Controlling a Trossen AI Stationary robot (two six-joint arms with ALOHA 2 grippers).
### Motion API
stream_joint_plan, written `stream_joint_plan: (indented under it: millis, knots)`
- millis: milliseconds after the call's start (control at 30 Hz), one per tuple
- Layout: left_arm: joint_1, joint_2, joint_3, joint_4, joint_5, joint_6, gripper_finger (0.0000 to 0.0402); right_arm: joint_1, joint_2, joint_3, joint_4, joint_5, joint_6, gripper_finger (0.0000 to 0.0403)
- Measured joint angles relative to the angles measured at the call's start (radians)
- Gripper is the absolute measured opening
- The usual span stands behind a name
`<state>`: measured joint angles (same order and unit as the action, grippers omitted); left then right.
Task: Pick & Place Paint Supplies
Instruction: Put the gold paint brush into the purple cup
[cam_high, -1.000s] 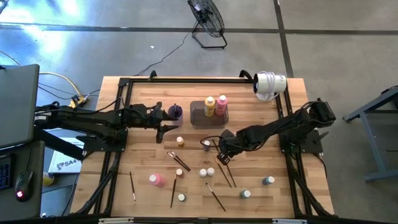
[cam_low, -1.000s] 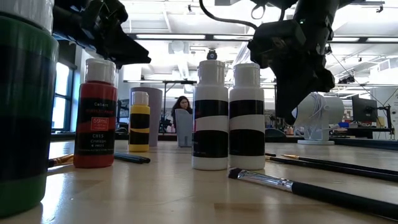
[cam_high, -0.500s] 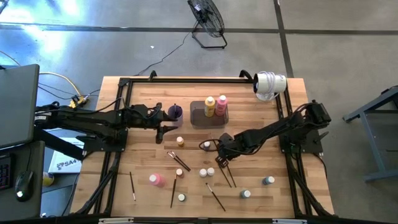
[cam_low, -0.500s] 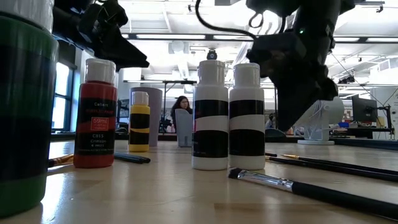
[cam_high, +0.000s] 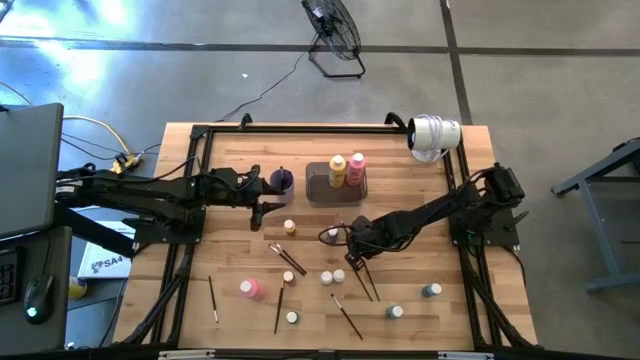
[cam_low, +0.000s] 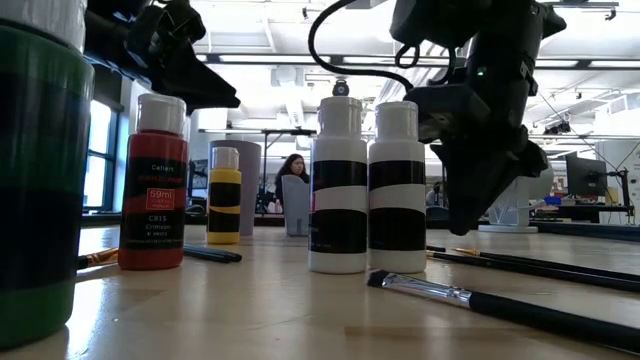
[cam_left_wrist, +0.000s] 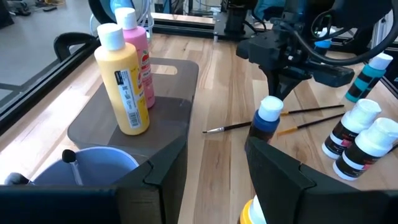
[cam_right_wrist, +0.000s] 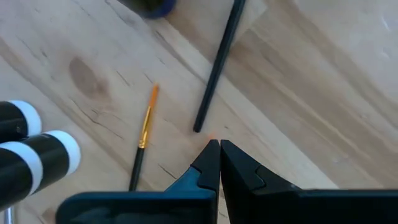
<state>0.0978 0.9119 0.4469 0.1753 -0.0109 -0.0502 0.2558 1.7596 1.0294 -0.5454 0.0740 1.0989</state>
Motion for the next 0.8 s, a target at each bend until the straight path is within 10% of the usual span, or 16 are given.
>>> stream_joint_plan:
  millis: [500, 800]
  knots:
    - [0.000, 0.000, 0.000, 0.000, 0.000, 0.000, 0.0164, 0.000, 0.000, 0.000, 0.003, 0.022, 0.020, 0.0120]
    - [0.000, 0.000, 0.000, -0.002, 0.000, 0.000, 0.0164, 0.001, 0.049, 0.000, 0.038, -0.001, 0.029, 0.0108]
